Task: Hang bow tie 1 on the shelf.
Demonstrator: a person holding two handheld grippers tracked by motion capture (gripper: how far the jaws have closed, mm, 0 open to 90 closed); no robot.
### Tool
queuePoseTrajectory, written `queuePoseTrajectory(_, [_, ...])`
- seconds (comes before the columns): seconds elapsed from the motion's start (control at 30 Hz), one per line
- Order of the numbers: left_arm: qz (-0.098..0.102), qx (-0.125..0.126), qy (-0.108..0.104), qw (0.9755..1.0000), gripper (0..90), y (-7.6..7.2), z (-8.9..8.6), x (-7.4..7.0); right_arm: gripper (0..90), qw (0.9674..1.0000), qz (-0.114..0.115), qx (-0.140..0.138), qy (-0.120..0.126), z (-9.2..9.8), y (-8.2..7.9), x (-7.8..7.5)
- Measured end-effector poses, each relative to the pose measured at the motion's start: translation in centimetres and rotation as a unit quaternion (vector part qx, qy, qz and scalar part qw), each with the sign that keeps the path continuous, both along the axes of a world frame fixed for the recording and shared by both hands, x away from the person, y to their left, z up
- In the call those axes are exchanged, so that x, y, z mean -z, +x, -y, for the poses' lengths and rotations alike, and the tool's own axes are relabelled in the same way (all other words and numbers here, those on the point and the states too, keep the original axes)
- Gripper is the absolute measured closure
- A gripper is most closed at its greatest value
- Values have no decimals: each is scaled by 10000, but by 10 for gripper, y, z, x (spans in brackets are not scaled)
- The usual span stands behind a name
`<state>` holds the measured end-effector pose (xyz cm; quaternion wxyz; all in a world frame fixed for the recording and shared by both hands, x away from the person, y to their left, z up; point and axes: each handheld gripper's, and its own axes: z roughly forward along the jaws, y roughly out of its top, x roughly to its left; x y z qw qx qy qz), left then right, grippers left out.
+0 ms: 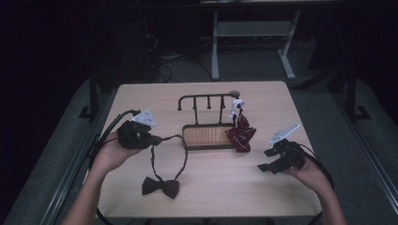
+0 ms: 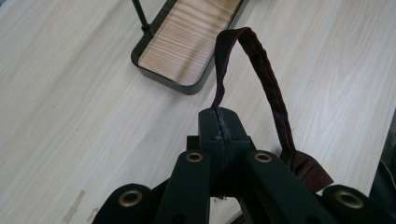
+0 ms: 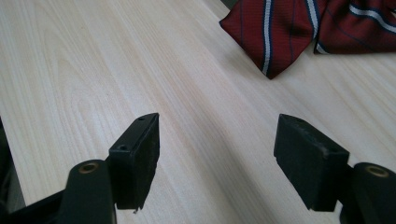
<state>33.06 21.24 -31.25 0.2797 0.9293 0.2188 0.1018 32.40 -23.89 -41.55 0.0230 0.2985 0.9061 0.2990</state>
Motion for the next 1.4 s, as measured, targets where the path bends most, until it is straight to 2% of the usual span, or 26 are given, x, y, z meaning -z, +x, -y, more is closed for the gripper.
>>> queuePoseTrajectory(0.5, [67,176,-21,9998,900,5,10,-20,318,10000,-3,-18,23,1,-1,-1])
queuePoseTrajectory(0.97, [21,151,-118,9998,900,21,16,-33,321,10000,-9,7,77,5,0,-2])
queuePoseTrajectory(1.13, [-20,128,-42,9999,900,29,18,-37,324,9999,-30,-5,118,6,0,-1])
queuePoseTrajectory(1.4, [17,87,-26,10000,900,34,20,-42,323,10000,1,-37,89,6,-1,-4])
